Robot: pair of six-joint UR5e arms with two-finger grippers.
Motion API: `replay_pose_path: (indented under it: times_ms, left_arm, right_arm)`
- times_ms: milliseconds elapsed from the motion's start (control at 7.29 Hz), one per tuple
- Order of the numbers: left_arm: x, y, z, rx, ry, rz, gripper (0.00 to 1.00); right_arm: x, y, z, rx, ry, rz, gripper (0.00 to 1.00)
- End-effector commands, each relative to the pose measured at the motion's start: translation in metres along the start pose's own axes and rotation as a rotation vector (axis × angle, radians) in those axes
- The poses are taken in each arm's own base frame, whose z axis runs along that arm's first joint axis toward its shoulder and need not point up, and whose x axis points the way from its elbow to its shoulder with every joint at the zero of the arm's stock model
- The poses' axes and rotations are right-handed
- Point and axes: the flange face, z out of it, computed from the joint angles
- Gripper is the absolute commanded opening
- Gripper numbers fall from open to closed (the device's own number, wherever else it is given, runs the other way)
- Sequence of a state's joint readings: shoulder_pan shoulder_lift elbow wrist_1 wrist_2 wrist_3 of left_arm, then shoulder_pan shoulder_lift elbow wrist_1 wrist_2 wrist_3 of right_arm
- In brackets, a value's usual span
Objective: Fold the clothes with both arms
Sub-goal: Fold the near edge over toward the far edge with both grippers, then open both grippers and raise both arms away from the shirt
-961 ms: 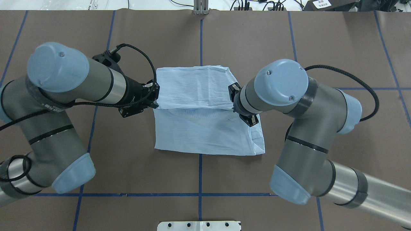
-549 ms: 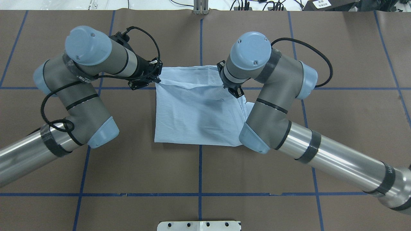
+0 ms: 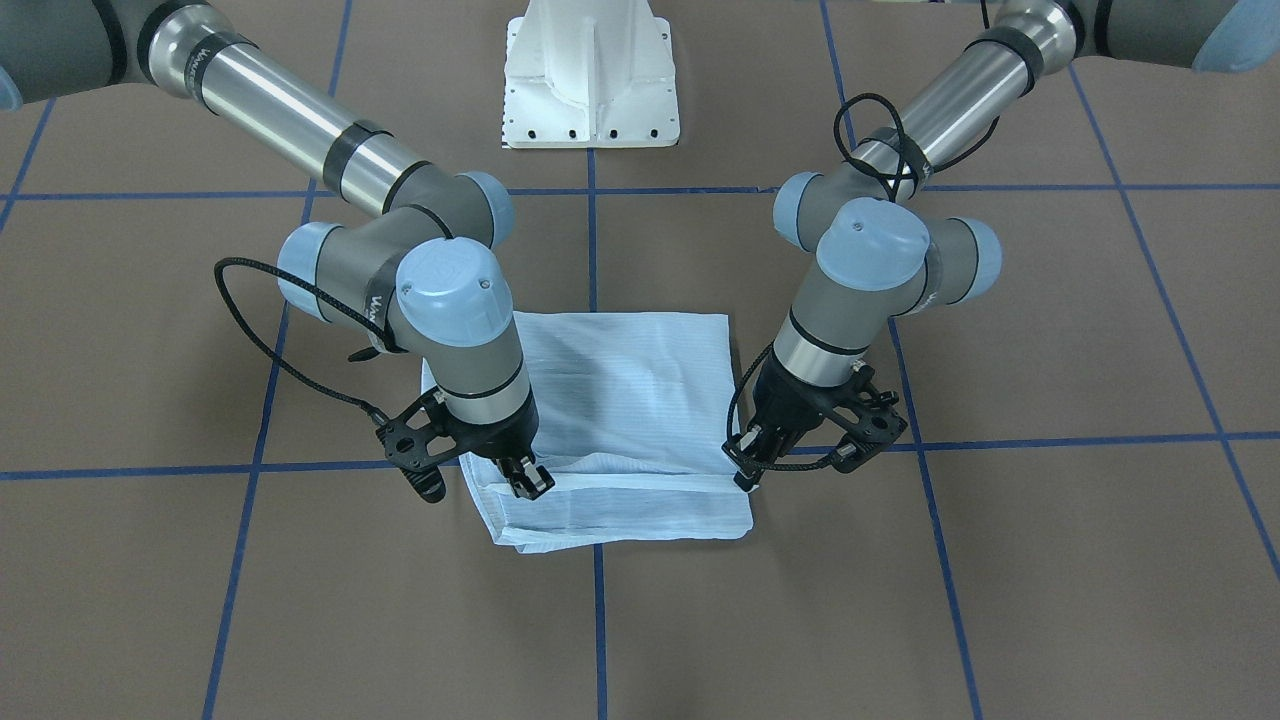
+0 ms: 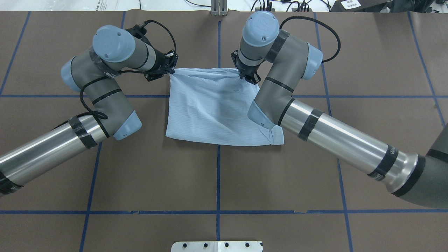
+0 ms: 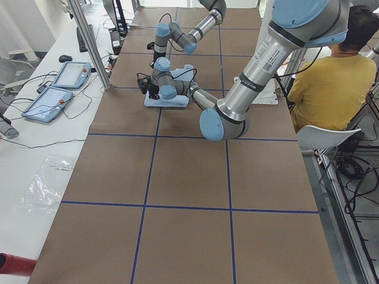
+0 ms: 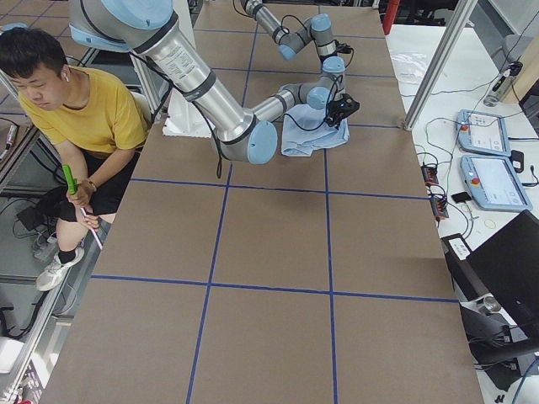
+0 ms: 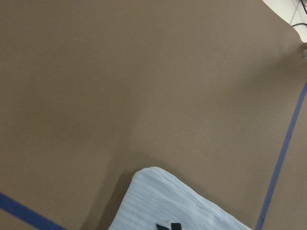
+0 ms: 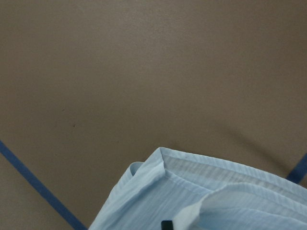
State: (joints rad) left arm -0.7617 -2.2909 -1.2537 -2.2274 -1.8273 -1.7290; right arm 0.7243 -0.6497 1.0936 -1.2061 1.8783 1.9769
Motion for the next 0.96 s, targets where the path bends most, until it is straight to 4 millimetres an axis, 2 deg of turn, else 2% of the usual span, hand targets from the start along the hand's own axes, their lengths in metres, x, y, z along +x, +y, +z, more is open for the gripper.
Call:
replay_pose_path:
  times_ms: [0, 137, 275, 412, 549, 686, 824]
  left_arm:
    - [0.015, -0.009, 0.019, 0.037, -0.005, 0.005, 0.0]
    - [0.014, -0.013, 0.023, 0.04, 0.011, 0.029, 0.31]
    - [0.016, -0.033, 0.016, 0.065, 0.019, 0.075, 0.62]
    - [0.018, -0.05, 0.007, 0.083, 0.028, 0.065, 0.66]
    - [0.02, -0.066, -0.004, 0.096, 0.038, 0.07, 0.66]
    - [0.018, -0.07, -0.018, 0.071, 0.044, 0.125, 0.66]
    - [-0.021, -0.08, -0.042, 0.007, 0.048, 0.223, 0.66]
  right_arm:
    - [-0.006, -0.011, 0.011, 0.005, 0.004, -0.085, 0.65]
    - [-0.012, -0.011, 0.005, 0.007, -0.006, -0.101, 1.0]
    - [-0.021, -0.024, -0.006, 0.012, -0.02, -0.116, 1.0]
    - [-0.023, -0.041, -0.013, 0.013, -0.021, -0.143, 1.0]
    - [-0.02, -0.072, -0.021, -0.018, -0.01, -0.173, 1.0]
    - [0.002, -0.104, -0.024, -0.042, 0.004, -0.22, 1.0]
    - [0.032, -0.143, -0.035, -0.063, 0.005, -0.28, 1.0]
